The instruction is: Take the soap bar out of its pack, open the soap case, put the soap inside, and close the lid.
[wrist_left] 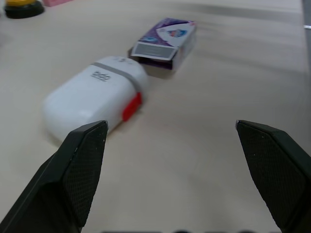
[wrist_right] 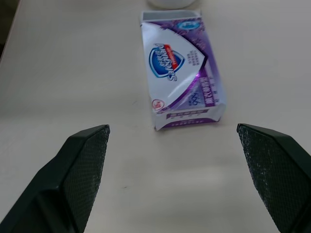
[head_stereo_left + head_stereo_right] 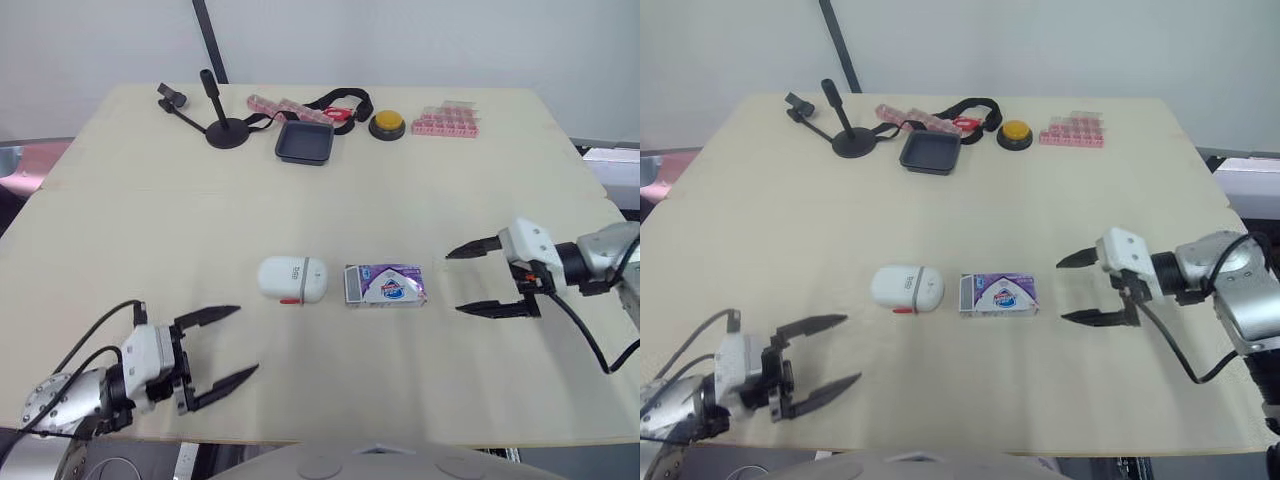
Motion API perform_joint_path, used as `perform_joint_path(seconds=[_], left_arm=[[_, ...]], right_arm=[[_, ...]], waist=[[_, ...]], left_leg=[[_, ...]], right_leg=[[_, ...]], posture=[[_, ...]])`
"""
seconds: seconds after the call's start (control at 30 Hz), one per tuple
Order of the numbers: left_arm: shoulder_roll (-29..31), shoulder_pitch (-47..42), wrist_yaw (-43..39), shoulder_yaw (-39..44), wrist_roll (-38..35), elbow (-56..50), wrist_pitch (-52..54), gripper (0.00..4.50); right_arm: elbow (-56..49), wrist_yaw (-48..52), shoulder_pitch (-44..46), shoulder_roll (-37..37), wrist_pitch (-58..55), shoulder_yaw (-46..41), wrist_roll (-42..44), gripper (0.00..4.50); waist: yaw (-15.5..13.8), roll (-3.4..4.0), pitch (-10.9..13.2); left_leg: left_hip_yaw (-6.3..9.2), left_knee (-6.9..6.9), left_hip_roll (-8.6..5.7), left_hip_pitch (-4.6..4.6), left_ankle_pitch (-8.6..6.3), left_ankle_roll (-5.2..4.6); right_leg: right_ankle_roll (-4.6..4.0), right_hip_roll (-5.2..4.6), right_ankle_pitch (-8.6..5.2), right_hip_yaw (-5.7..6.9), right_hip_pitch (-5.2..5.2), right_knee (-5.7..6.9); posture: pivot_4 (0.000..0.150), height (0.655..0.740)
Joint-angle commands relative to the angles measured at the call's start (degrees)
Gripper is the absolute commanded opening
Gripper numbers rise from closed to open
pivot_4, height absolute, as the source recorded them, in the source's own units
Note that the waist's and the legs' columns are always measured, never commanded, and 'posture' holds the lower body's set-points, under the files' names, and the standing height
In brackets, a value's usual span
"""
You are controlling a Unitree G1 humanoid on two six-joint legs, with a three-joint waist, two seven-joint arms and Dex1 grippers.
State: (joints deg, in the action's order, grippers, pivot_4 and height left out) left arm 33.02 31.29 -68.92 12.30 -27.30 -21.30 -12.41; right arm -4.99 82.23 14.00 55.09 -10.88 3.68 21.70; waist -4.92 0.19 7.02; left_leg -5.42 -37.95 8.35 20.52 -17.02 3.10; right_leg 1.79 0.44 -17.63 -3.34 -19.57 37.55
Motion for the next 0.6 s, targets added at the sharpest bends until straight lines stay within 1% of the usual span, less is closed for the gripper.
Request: perform_joint_path(seconds=[0.03,0.13,0.3,0.6], left_arm=[[1.29,0.64,-2.61,-0.26,-0.86,-0.39,-3.06,4.48],[1.24,-0.67,-1.18,0.13,-1.42,1.16,-1.33,4.48],[1.29,-3.01,0.42,0.16,-1.93,2.41,0.32,4.48],[2.37,-6.87,-3.51,1.04,-1.69,9.17,-3.40,4.48]], right_arm=[[0.45,0.25,2.54,-0.54,1.17,1.31,-1.96,4.50],[2.81,-0.74,5.13,-1.68,2.40,3.01,-4.60,4.50],[5.09,-1.28,7.32,-3.37,3.62,4.09,-6.23,4.50],[5.60,-2.79,10.20,-8.36,1.09,6.91,-7.38,4.50]], waist=[[0.19,0.00,0.00],[0.57,0.03,-0.01],[0.61,0.03,-0.01],[0.35,0.03,-0.01]], left_leg=[[-0.01,0.00,0.00,0.00,0.00,0.00],[-0.10,0.00,0.00,-0.01,0.03,0.03],[-0.16,-0.02,0.00,0.01,0.05,0.04],[-0.24,-0.09,0.01,0.03,0.09,0.10]], right_leg=[[0.00,0.01,0.00,-0.01,-0.03,0.04],[-0.02,0.02,0.01,-0.09,-0.14,0.18],[-0.04,0.06,0.01,-0.17,-0.27,0.39],[-0.04,0.09,0.01,-0.27,-0.46,0.68]], posture=[[0.150,0.7400],[0.150,0.7400],[0.150,0.7400],[0.150,0.7400]])
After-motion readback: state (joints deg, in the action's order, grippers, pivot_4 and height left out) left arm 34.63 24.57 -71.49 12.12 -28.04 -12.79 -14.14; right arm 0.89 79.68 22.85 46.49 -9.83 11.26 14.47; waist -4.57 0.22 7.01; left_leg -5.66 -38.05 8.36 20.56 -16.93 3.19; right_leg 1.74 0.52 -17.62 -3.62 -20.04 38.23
